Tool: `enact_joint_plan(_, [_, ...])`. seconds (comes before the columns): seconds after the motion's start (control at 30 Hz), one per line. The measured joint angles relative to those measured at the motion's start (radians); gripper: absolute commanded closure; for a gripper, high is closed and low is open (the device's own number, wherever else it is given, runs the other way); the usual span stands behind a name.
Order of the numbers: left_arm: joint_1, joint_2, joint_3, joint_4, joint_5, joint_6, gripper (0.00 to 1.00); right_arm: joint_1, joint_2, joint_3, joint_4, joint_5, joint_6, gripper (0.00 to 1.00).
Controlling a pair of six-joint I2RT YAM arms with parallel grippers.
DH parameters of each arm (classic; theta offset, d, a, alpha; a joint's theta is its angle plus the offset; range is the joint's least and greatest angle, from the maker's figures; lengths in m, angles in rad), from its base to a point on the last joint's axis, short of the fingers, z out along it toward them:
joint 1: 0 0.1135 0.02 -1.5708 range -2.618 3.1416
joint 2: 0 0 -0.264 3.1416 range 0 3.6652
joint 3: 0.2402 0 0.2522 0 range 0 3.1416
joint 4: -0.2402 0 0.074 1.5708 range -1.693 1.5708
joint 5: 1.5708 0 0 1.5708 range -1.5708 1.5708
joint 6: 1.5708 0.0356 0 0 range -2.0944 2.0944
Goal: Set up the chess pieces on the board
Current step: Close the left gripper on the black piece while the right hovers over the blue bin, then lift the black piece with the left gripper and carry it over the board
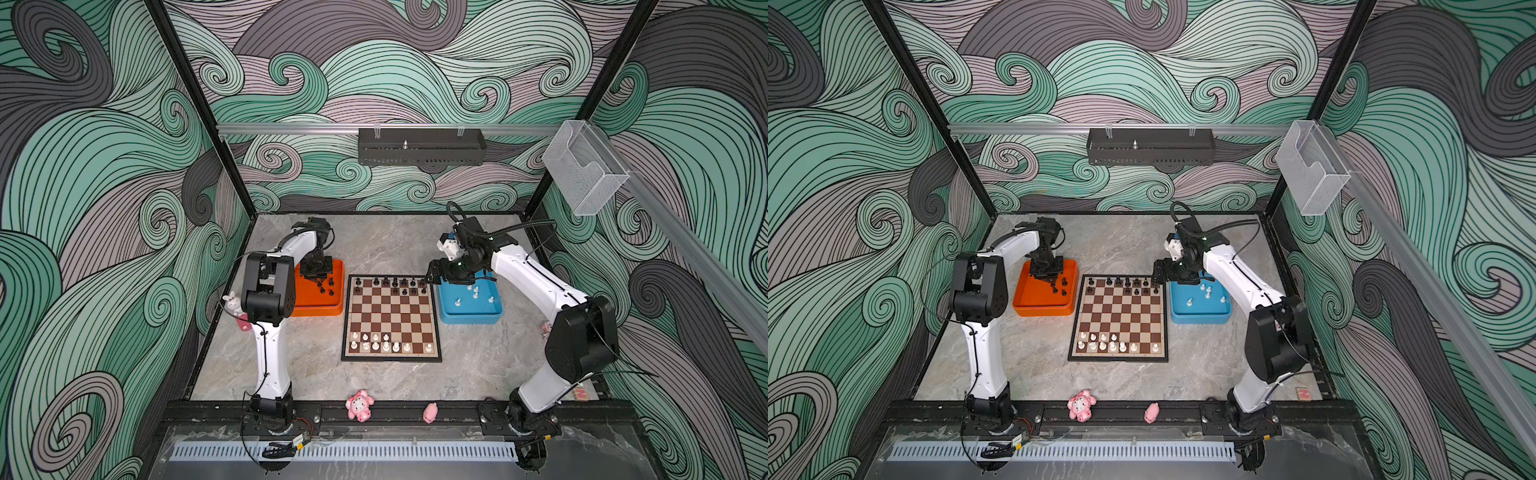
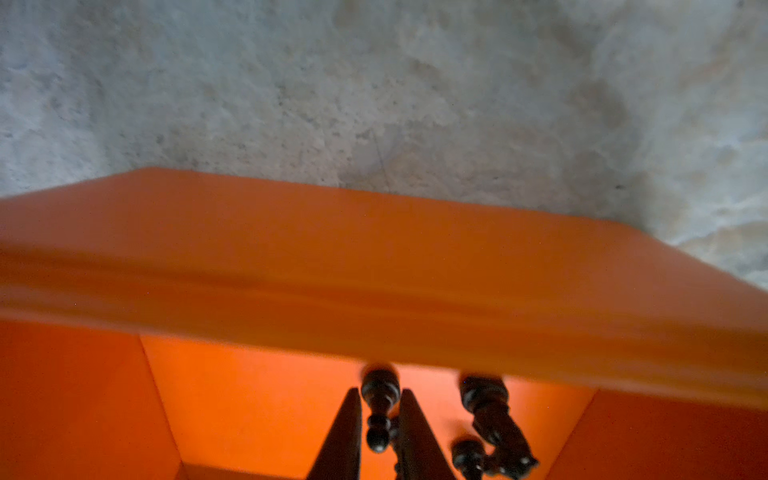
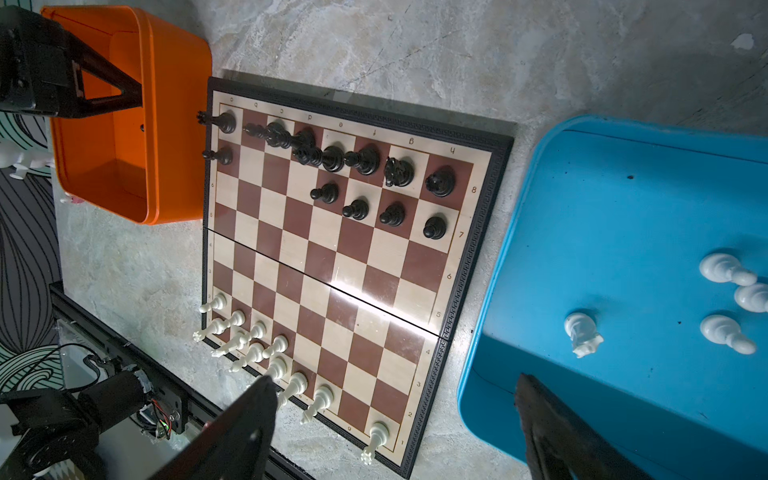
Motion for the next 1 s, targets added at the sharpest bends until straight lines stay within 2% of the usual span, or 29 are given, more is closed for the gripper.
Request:
enact_joint_plan(0.37, [0.000, 0.000, 0.000, 0.000, 0.000, 0.000, 0.85, -0.001, 0.002, 0.000, 0.004, -0.001, 0.000, 0.11])
enact_joint_plan(1.0, [0.000, -0.037, 0.000, -0.039, 0.000, 0.008, 0.86, -0.003, 0.002, 0.000, 0.004, 0.000, 0.000, 0.11])
